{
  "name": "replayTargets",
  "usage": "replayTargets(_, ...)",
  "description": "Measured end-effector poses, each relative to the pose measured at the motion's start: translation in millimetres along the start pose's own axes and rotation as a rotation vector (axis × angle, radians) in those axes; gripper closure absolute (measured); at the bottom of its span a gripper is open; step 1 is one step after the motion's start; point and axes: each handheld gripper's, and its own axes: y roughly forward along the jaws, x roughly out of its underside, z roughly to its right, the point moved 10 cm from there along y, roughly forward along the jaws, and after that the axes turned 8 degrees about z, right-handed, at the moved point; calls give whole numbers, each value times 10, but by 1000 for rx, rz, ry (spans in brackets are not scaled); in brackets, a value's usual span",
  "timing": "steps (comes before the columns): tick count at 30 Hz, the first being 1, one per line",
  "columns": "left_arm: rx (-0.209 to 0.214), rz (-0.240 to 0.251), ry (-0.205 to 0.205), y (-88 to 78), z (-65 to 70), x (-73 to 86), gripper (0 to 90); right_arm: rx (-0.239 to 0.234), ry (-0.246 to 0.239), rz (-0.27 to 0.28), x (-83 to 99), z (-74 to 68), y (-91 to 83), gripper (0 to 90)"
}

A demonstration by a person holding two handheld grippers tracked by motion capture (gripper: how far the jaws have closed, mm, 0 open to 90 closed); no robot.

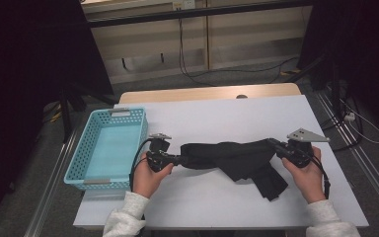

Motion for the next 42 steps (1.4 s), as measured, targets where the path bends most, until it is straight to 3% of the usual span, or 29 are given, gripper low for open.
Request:
replayTargets(18,-20,23,-1,-162,-70,-92,846,-22,-12,25,-67,-63,6,864)
replayTargets(20,-3,20,-6,-193,-66,-104,847,-25,-17,29,-80,-76,1,864)
replayTargets(30,-14,70,-14,-388,-114,-224,848,-51,-19,49,-140,-146,3,864)
replayTargets(42,-11,77,-21,-429,-146,-249,850,-62,-16,89,-248,-187,-32,864)
